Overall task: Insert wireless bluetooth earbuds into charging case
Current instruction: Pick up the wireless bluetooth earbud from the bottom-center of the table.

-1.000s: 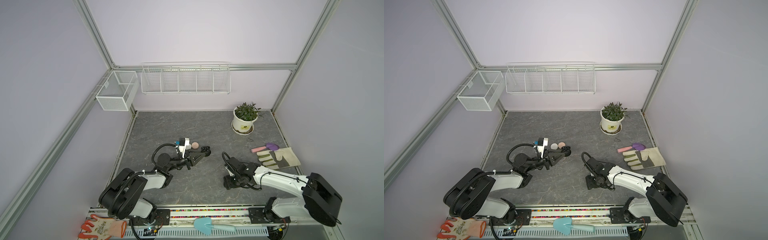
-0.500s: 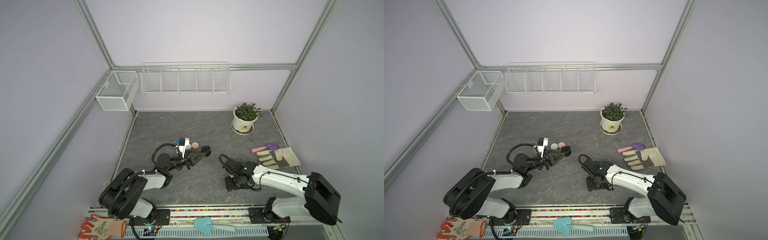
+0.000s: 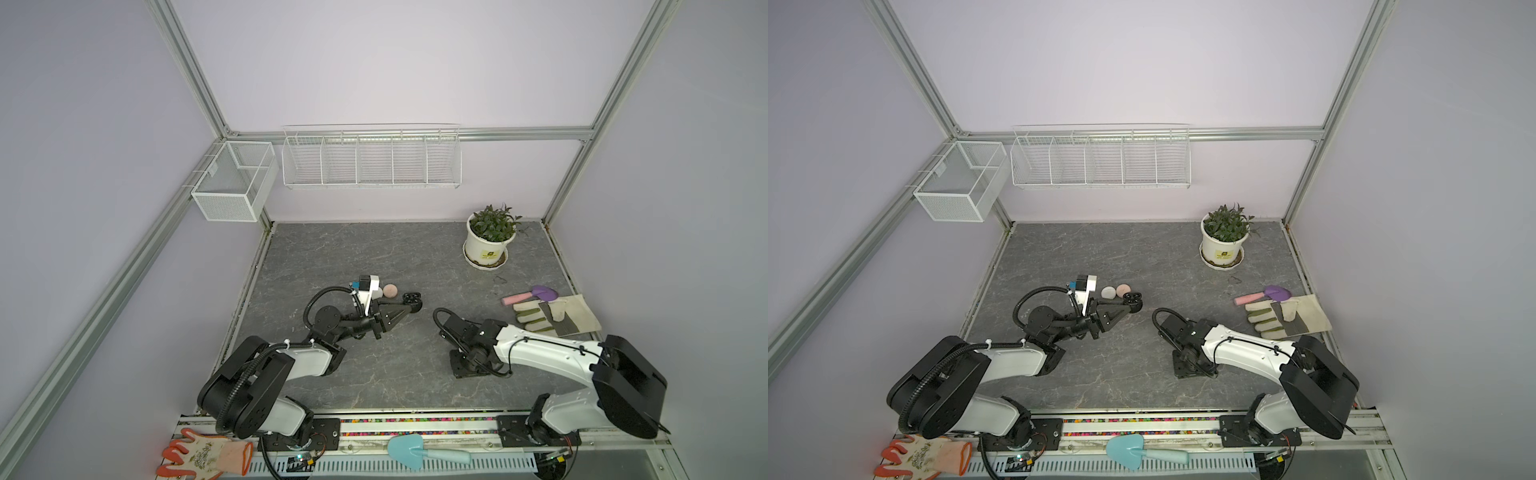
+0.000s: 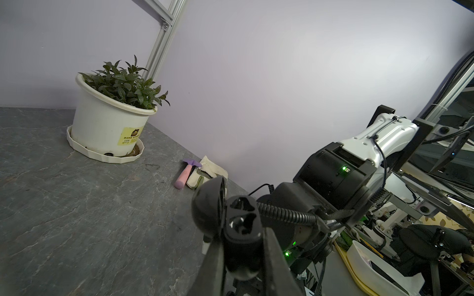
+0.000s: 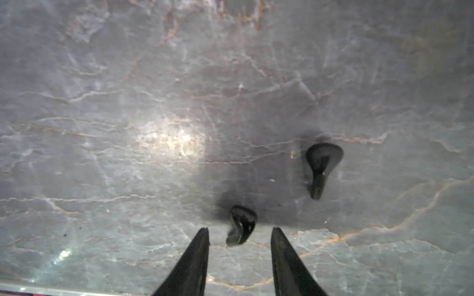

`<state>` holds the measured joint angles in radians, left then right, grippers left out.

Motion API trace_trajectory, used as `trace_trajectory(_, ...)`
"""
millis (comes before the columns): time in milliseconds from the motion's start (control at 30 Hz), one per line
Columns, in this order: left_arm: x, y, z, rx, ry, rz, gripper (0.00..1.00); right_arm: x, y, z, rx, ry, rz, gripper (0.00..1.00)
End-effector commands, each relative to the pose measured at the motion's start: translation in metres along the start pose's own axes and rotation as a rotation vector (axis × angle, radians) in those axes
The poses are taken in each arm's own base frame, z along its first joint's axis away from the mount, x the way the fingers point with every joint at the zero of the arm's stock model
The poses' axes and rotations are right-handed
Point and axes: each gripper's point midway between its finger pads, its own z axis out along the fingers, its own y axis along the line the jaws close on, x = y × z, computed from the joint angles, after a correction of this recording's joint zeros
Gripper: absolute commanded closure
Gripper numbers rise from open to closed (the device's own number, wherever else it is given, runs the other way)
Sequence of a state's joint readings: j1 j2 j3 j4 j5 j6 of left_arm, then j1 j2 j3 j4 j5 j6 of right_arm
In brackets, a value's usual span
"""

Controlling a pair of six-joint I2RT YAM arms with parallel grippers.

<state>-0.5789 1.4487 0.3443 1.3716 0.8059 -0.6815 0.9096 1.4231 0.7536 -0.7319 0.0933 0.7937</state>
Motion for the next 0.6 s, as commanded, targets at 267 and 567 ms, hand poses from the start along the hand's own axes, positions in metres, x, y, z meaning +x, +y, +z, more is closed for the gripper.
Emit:
trace_trajectory(267, -0.009, -0.008, 0.005, 0.048, -0.011, 0.008, 1.00, -0.001, -0.008, 0.012, 0.041, -0.015, 0.021, 0.63)
trace_trajectory(567, -0.009, -0.009, 0.005, 0.058, -0.003, -0.008, 1.00, 0.001, -0.011, 0.018, 0.052, 0.000, 0.020, 0.68)
